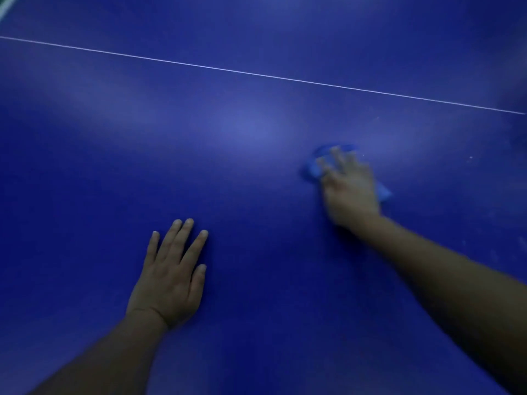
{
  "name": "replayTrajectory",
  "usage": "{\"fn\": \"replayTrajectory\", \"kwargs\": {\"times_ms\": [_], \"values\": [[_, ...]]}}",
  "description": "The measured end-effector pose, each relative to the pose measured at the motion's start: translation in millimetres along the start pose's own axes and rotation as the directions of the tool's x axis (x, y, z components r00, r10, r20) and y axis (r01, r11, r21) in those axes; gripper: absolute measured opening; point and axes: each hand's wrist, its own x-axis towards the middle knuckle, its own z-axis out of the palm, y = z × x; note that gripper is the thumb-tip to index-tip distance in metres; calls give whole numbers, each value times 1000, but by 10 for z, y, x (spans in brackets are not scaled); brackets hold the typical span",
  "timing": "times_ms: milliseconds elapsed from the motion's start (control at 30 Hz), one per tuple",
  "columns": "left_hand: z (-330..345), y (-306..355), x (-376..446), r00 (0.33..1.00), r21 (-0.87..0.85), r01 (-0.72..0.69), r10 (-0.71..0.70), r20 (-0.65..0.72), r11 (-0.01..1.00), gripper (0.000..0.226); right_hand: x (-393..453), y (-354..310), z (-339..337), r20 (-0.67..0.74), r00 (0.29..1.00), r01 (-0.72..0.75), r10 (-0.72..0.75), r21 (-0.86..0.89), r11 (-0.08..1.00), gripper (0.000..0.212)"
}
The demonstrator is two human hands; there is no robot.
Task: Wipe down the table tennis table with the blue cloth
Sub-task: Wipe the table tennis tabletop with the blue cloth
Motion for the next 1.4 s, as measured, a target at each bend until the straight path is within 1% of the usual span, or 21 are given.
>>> {"fn": "replayTrajectory", "kwargs": {"times_ms": [67,133,167,233,300,367,400,467,533,567,600,667,733,767,833,900,1000,1033,1167,1300,1400], "values": [[-12,17,-2,1000,-1,5,-5,6,1000,61,65,468,-67,-26,956,-290,293,75,954,50],[-34,16,7,1000,2,10,-10,3,1000,61,-22,329,-61,-44,919,-385,392,106,917,49],[-41,24,14,1000,7,10,-10,2,1000,62,-128,139,-26,-53,946,-314,320,106,944,50],[-48,41,16,1000,13,20,-20,2,1000,62,-493,-258,66,-68,998,22,-13,141,990,50],[-44,44,8,1000,17,30,-30,1,999,63,-840,-378,114,-27,927,375,-375,146,916,46],[-43,50,7,1000,31,29,-29,1,999,63,-715,-74,82,-4,865,499,-502,99,861,46],[-47,56,13,999,40,39,-38,-6,998,64,-542,123,64,-25,901,434,-434,64,898,47],[-61,102,71,994,28,103,-102,-34,994,66,-181,486,-35,-30,996,90,-89,43,995,46],[-82,220,231,981,-31,179,-181,-73,983,69,-22,584,-106,-14,966,-256,258,94,962,47],[-86,304,354,977,-55,187,-192,-90,981,70,-74,460,-94,-13,953,-299,302,90,950,48],[-89,400,501,977,-71,182,-188,-101,981,71,-179,273,-39,-32,973,-225,229,86,970,49],[-79,598,824,975,-98,185,-196,-107,978,70,-537,-107,83,-56,991,124,-118,127,984,49],[-26,751,1080,970,-103,220,-229,-84,970,67,-821,-146,127,-26,922,386,-387,133,913,47],[14,793,1158,967,-94,237,-244,-69,967,65,-805,16,97,-7,905,421,-425,140,896,47],[88,797,1217,962,-79,263,-268,-57,961,64,-588,517,53,-16,966,260,-260,100,960,50],[114,783,1228,960,-89,267,-273,-61,959,65,-330,1034,-47,9,998,-62,62,16,998,51],[100,792,1240,960,-104,270,-277,-53,957,67,-146,1197,-124,4,910,-416,416,21,909,48],[89,802,1250,960,-107,270,-277,-49,957,68,-126,1051,-115,-1,921,-391,391,25,920,49],[71,807,1253,960,-104,268,-274,-50,958,68,50,73,17,-30,999,30,-27,126,992,48],[80,806,1286,961,-68,267,-271,-58,961,68,613,-555,88,-70,984,173,-161,207,963,45],[82,806,1290,964,-62,260,-263,-48,964,68,1022,-214,95,-25,974,225,-224,120,967,47]]}}
